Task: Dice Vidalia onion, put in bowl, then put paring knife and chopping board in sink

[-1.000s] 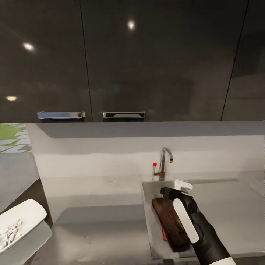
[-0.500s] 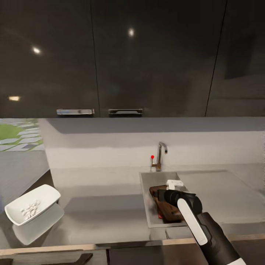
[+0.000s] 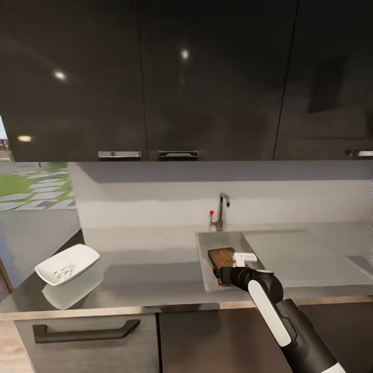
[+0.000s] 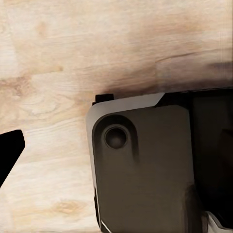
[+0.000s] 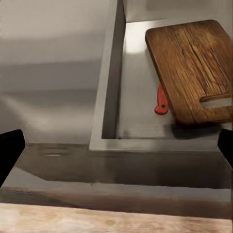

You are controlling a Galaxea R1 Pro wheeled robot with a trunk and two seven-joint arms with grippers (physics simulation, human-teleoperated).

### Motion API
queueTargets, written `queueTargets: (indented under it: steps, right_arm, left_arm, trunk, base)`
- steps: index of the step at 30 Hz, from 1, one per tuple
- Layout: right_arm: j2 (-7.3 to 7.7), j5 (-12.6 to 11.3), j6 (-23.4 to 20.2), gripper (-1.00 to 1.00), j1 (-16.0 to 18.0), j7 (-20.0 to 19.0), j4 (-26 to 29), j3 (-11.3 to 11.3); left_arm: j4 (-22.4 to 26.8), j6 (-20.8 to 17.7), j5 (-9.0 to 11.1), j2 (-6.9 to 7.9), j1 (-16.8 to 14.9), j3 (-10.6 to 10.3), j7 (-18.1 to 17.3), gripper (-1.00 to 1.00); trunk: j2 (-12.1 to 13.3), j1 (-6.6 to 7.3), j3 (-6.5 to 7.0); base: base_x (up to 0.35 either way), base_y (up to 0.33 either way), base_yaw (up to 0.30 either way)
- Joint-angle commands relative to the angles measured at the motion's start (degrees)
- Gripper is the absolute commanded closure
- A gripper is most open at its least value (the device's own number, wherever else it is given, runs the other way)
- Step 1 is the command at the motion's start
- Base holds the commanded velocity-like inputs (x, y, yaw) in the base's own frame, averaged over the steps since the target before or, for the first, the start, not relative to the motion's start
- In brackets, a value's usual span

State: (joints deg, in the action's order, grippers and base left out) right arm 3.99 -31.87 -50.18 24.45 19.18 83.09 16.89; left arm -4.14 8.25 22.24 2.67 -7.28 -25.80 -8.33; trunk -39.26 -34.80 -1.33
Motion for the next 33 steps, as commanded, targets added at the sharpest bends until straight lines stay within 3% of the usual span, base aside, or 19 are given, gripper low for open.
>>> queueTargets:
  steps: [1,23,25,28,30,33]
  right_arm:
    - [0.06,-0.59,-0.09,-1.0,0.07,0.6,0.05,0.14]
    - [-0.03,-0.18,0.27,-1.0,0.07,0.6,-0.53,0.25]
    - [0.04,-0.08,1.96,-1.0,0.07,0.6,-1.38,0.25]
    - [0.08,0.33,7.2,-1.0,0.07,0.53,-7.7,0.32]
    - [0.06,2.78,13.78,-1.0,0.07,0.35,-15.03,2.43]
    - [-0.05,6.25,24.35,-1.0,0.07,-0.53,-26.0,8.38]
  left_arm:
    - [-0.25,0.37,0.61,-0.03,-0.1,-0.44,-0.37,-1.0]
    - [-0.08,0.37,0.61,-0.16,-0.1,-0.42,-0.37,-1.0]
    - [-0.03,0.37,0.55,-0.28,-0.1,-0.4,-0.37,-1.0]
    - [0.19,0.48,0.41,-0.45,-0.1,-0.42,-0.37,-1.0]
    - [1.14,1.03,0.28,-0.46,-0.06,-0.45,-0.35,-1.0]
    - [2.36,3.56,0.2,-0.42,-0.02,-0.4,-0.22,-1.0]
  trunk:
    - [-0.1,0.02,-0.11]
    - [-0.1,0.02,-0.11]
    - [-0.1,0.02,-0.11]
    - [-0.1,0.02,-0.11]
    - [-0.1,0.02,-0.11]
    - [-0.1,0.02,-0.11]
  base:
    - [-0.339,0.0,0.0]
    - [-0.34,0.0,0.0]
    - [-0.331,0.0,0.0]
    - [-0.184,0.0,0.0]
    - [-0.049,0.0,0.0]
    - [-0.017,0.0,0.0]
